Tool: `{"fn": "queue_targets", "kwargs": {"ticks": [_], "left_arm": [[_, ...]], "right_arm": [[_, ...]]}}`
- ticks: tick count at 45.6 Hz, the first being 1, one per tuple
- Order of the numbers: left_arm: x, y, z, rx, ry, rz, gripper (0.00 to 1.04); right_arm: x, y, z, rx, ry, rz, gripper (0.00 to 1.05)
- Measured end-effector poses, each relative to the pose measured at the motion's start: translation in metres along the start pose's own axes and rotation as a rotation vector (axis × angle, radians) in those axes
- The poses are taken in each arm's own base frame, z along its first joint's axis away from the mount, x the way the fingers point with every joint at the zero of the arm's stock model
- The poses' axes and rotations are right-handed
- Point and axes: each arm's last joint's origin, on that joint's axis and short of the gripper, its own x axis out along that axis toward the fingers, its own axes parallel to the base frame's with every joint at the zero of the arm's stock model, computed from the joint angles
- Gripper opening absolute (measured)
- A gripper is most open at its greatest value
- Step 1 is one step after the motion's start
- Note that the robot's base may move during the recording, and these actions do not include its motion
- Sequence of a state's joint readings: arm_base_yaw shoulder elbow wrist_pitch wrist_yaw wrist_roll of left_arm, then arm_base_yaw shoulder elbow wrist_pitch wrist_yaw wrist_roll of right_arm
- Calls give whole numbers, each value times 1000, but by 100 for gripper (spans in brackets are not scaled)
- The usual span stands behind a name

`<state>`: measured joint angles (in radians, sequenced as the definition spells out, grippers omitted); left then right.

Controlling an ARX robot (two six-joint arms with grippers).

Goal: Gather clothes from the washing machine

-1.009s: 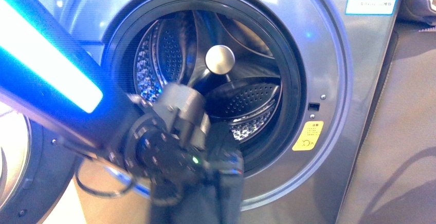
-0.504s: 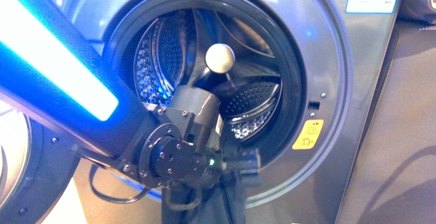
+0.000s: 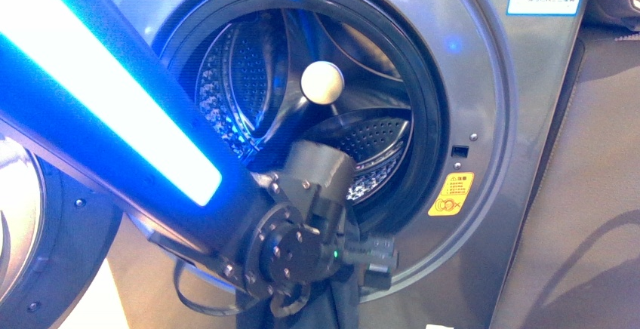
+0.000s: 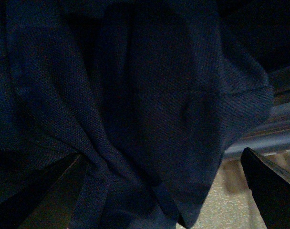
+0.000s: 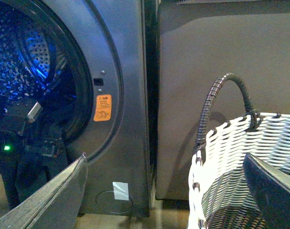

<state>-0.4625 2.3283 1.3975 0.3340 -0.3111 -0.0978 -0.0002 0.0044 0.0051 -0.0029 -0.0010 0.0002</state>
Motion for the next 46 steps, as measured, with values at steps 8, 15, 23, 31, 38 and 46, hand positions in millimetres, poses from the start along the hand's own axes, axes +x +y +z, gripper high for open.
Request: {"fn": "queue_targets", "kwargs": {"ticks": [8,15,23,31,38,46], "left_arm": [[6,13,-1,3,3,81,98],[8,15,-1,3,11,86,98],[11,21,0,1,15,103,75],[12,26,0,14,9,130,49],[10,30,2,27,-28,129,21],[-1,36,0,47,-79,73,12]], "right_arm": [[0,0,0,0,0,0,97],[0,0,0,0,0,0,97],[0,0,0,0,0,0,97],[0,0,0,0,0,0,97],[0,0,0,0,0,0,97],[0,0,0,0,0,0,97]]}}
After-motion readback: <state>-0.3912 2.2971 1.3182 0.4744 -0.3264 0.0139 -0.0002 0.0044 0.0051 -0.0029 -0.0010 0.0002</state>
